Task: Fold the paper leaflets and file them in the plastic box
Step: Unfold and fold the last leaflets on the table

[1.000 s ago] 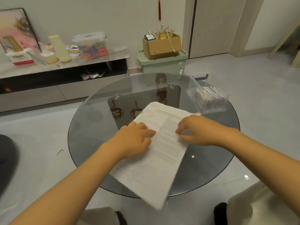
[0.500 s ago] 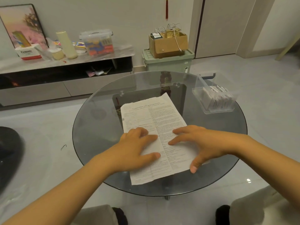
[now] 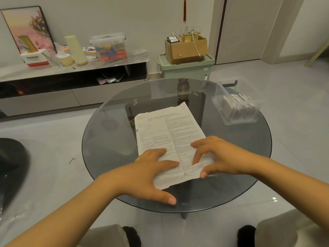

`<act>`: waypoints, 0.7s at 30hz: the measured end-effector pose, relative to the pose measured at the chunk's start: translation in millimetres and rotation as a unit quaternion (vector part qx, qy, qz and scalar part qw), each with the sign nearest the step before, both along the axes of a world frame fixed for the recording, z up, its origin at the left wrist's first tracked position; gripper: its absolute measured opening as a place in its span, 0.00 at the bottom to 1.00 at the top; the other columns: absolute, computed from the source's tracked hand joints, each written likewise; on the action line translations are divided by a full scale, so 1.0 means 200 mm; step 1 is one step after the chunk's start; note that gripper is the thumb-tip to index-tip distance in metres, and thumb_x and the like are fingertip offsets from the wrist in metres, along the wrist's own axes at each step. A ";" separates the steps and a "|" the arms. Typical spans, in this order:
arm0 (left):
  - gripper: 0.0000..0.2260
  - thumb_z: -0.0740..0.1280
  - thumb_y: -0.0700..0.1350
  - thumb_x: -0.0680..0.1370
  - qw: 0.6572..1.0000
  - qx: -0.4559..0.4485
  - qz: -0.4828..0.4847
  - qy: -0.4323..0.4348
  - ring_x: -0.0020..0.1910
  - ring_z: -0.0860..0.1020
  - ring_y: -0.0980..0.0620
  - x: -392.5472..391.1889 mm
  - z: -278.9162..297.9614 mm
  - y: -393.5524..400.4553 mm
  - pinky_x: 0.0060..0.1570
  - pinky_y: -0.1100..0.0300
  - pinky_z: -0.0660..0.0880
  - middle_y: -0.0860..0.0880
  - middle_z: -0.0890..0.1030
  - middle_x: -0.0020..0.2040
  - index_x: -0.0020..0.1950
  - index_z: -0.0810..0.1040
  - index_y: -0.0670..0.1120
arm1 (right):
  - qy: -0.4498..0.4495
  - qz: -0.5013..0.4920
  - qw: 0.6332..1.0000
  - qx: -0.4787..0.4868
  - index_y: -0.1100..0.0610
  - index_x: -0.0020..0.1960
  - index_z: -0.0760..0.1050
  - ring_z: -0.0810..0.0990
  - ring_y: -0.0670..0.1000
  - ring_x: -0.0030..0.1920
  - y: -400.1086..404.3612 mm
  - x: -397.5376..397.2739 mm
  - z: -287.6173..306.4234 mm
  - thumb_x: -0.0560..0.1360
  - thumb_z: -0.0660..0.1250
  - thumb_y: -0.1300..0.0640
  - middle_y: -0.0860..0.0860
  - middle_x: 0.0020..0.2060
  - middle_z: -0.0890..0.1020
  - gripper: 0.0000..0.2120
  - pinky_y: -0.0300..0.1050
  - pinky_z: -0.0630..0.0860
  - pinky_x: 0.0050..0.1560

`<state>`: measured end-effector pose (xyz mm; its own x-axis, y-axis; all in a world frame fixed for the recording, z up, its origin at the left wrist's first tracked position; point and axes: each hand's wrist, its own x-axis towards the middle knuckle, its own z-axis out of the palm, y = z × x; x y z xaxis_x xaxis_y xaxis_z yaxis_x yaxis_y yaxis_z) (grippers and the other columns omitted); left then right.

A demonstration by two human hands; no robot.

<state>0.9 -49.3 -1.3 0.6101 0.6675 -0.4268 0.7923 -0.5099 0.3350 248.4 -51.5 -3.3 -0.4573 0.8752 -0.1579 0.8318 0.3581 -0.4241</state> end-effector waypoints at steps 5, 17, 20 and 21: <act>0.20 0.66 0.57 0.76 0.997 -0.022 0.027 -0.075 0.74 0.56 0.59 -0.03 0.06 0.02 0.72 0.59 0.57 0.61 0.57 0.75 0.66 0.66 0.68 | 0.092 -0.065 0.993 -0.037 0.42 0.45 0.79 0.74 0.41 0.58 0.02 0.02 0.03 0.67 0.74 0.46 0.39 0.56 0.79 0.08 0.34 0.68 0.56; 0.09 0.61 0.41 0.80 0.847 -0.160 0.350 -0.367 0.44 0.83 0.53 -0.14 0.11 0.11 0.40 0.62 0.77 0.49 0.85 0.48 0.52 0.81 0.45 | 0.366 -0.126 0.881 -0.271 0.43 0.62 0.70 0.79 0.39 0.55 0.05 0.01 0.17 0.66 0.44 0.28 0.35 0.49 0.82 0.34 0.29 0.75 0.47; 0.08 0.61 0.43 0.80 0.831 -0.113 0.397 -0.373 0.44 0.83 0.50 -0.11 0.10 0.13 0.38 0.59 0.76 0.49 0.85 0.47 0.53 0.80 0.46 | 0.339 -0.140 0.902 -0.229 0.49 0.63 0.72 0.78 0.46 0.59 0.08 0.00 0.12 0.62 0.65 0.31 0.35 0.44 0.83 0.35 0.35 0.79 0.48; 0.07 0.61 0.43 0.80 0.835 -0.074 0.408 -0.362 0.44 0.82 0.50 -0.10 0.09 0.13 0.38 0.59 0.75 0.49 0.84 0.46 0.52 0.79 0.48 | 0.301 -0.130 0.925 -0.193 0.46 0.60 0.75 0.79 0.44 0.57 0.08 -0.01 0.10 0.67 0.68 0.39 0.36 0.48 0.82 0.24 0.38 0.78 0.53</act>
<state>-19.7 -22.6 17.5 0.1125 0.9595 -0.2583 0.4173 0.1903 0.8886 246.2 -35.1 16.3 -0.3456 0.8996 -0.2669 0.4393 -0.0963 -0.8932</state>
